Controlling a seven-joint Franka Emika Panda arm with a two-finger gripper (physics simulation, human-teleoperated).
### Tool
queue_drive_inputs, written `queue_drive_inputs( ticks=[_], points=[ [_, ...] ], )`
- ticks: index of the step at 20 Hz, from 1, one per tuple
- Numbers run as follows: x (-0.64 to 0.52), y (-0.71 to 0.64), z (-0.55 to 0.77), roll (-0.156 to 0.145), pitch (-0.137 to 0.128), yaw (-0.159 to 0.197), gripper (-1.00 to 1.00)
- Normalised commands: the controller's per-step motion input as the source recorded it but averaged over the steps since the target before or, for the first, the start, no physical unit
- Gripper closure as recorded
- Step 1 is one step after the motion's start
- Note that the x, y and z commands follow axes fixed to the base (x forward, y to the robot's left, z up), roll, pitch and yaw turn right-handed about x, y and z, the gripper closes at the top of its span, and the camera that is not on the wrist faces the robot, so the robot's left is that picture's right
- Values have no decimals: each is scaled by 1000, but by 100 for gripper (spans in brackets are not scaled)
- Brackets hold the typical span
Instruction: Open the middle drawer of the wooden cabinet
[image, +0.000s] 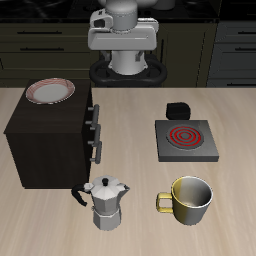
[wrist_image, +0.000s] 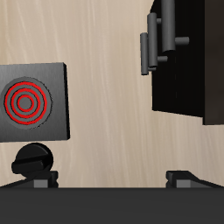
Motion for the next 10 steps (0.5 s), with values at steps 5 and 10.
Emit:
queue_drive_inputs(
  ticks=[5,10],
  points=[
    [31,28,16,3,-16,12,-100],
    [213,218,-51,-98,-36,12,-100]
  ],
)
